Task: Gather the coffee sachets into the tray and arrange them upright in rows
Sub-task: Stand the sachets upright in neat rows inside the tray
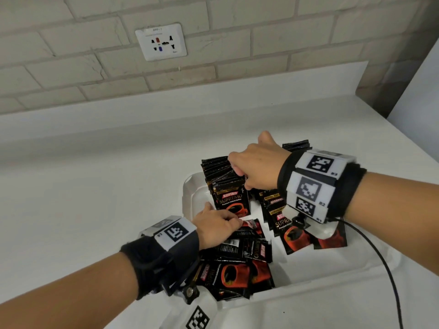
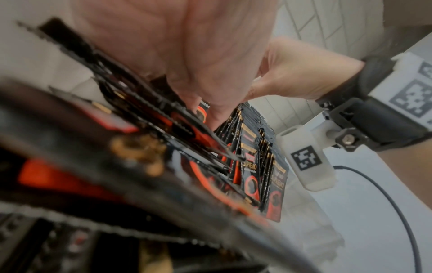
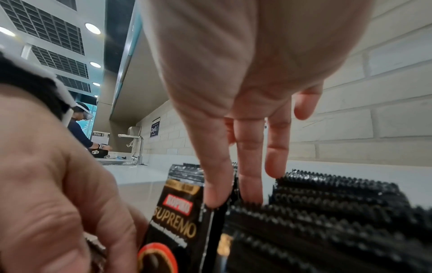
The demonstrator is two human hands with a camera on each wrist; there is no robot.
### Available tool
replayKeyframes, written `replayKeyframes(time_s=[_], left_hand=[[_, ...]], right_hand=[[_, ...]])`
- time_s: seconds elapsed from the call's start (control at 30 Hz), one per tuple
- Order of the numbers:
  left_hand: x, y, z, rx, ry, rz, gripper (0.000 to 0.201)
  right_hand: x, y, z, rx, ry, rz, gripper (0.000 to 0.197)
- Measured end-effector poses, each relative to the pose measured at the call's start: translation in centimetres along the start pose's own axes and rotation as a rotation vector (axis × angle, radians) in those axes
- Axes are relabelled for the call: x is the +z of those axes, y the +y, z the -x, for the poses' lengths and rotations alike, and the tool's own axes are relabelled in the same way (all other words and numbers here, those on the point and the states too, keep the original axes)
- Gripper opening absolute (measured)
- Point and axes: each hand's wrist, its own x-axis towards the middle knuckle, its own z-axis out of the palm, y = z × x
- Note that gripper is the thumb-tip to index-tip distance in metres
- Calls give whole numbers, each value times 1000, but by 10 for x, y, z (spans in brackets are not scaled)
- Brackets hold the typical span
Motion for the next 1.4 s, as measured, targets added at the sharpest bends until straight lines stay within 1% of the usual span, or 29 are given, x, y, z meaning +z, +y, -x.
replayKeyframes(time_s=[0.1,0.23,0.33,0.53,0.63,0.77,0.8,0.87,0.9,0.97,1.03,1.07,1.17,1.23,1.3,1.4], left_hand=[[-1,0,0,17,6,20,36],[-4,0,-1,50,24,55,31],[-6,1,-2,57,23,48,33],[-7,3,-1,47,16,38,33],[-8,1,-2,50,33,23,31],[-11,0,-3,56,42,39,29],[-12,0,-3,60,47,39,29],[-13,-1,-3,66,55,36,29],[-14,-1,-4,69,59,37,27],[-14,-3,-5,68,64,46,19],[-14,-3,-5,68,63,53,10],[-14,-3,-5,73,63,48,9],[-16,-5,-6,86,64,44,11],[-18,-6,-4,101,66,44,13],[-20,-5,-2,124,87,57,12],[-24,-1,2,144,120,74,9]], right_hand=[[2,-7,-5,-11,-37,55,15],[7,-14,-11,-2,-70,110,5],[6,-16,-12,7,-78,100,7],[7,-18,-15,41,-149,-9,11],[8,-21,-16,69,-181,-101,22],[11,-22,-18,112,-224,-210,29],[10,-23,-18,119,-234,-226,27],[8,-22,-17,119,-236,-240,12],[5,-21,-14,122,-234,-243,12],[-7,-16,-7,119,-201,-257,26],[-22,-6,3,105,-95,-280,25],[-31,1,10,109,-32,-300,24],[-51,28,39,142,124,-406,18],[-54,44,62,149,170,-466,16],[-45,54,84,171,125,-482,14],[-16,57,110,201,-50,-480,8]])
